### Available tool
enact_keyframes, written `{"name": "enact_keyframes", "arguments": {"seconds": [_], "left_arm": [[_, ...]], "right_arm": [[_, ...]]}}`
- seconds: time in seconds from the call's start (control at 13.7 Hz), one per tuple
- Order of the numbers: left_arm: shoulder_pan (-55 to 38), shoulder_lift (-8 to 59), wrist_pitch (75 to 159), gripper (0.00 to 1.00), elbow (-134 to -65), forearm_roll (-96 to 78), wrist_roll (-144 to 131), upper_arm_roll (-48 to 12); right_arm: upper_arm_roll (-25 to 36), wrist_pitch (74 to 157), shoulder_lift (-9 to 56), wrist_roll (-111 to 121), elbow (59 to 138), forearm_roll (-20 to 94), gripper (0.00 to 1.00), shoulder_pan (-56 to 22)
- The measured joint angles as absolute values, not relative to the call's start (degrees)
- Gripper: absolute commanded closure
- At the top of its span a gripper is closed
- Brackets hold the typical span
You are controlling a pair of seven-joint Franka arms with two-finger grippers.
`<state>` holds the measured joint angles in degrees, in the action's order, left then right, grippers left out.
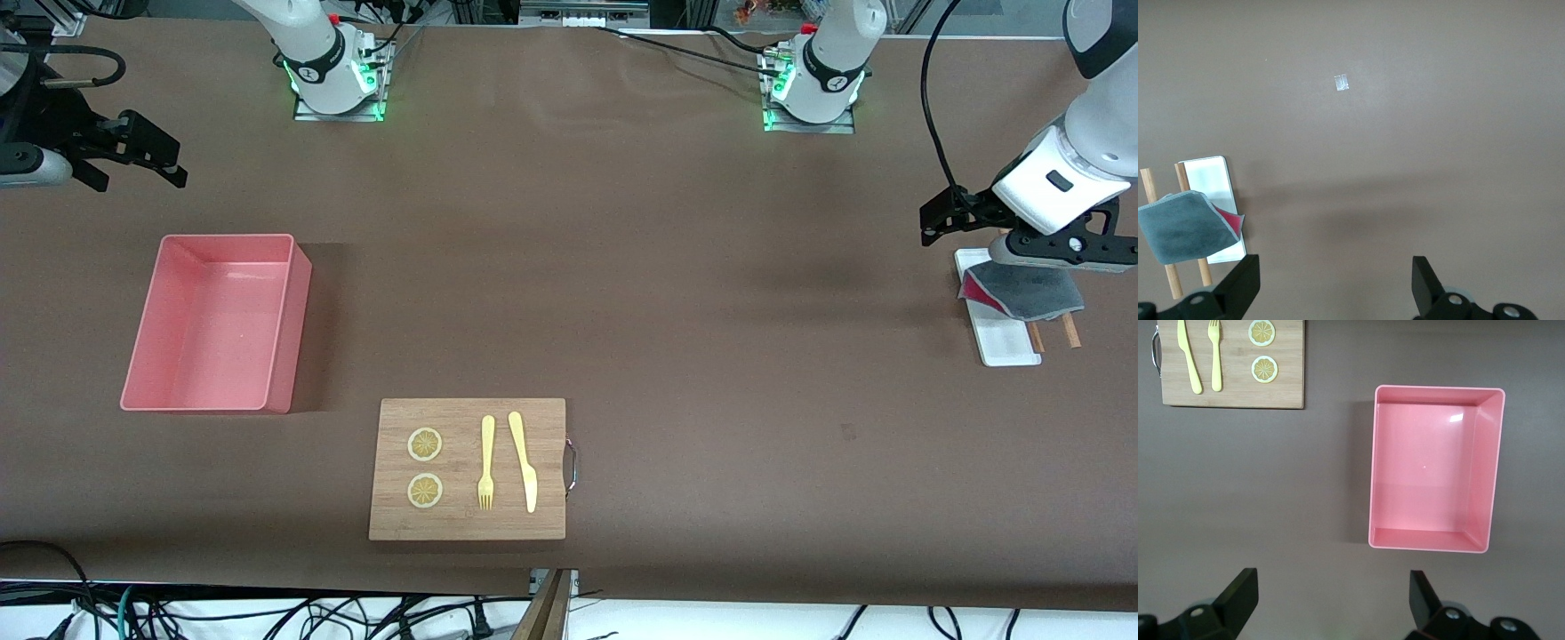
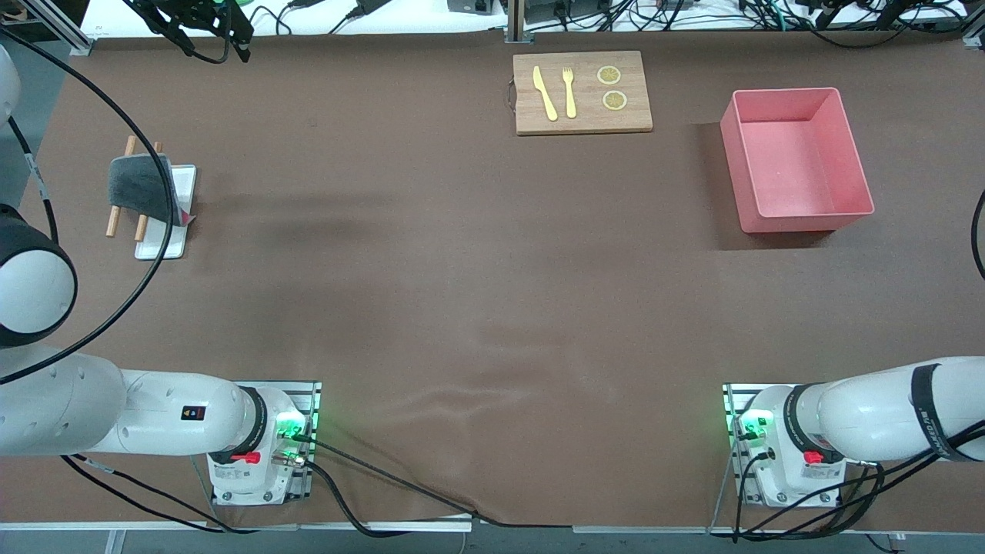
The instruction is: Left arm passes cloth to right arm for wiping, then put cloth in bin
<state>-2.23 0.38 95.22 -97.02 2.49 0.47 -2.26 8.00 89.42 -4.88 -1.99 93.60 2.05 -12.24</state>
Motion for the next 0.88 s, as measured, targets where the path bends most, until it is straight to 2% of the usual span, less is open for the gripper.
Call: {"name": "enact_keyframes", "arguments": {"seconds": [0.88], "left_arm": [[-2.2,0.5,95.2,0.0,-97.0,3.4,0.3,-2.3]], "right_arm": [[8.5,89.3,-4.8,-2.0,93.6,2.1,0.0,-12.1]]}}
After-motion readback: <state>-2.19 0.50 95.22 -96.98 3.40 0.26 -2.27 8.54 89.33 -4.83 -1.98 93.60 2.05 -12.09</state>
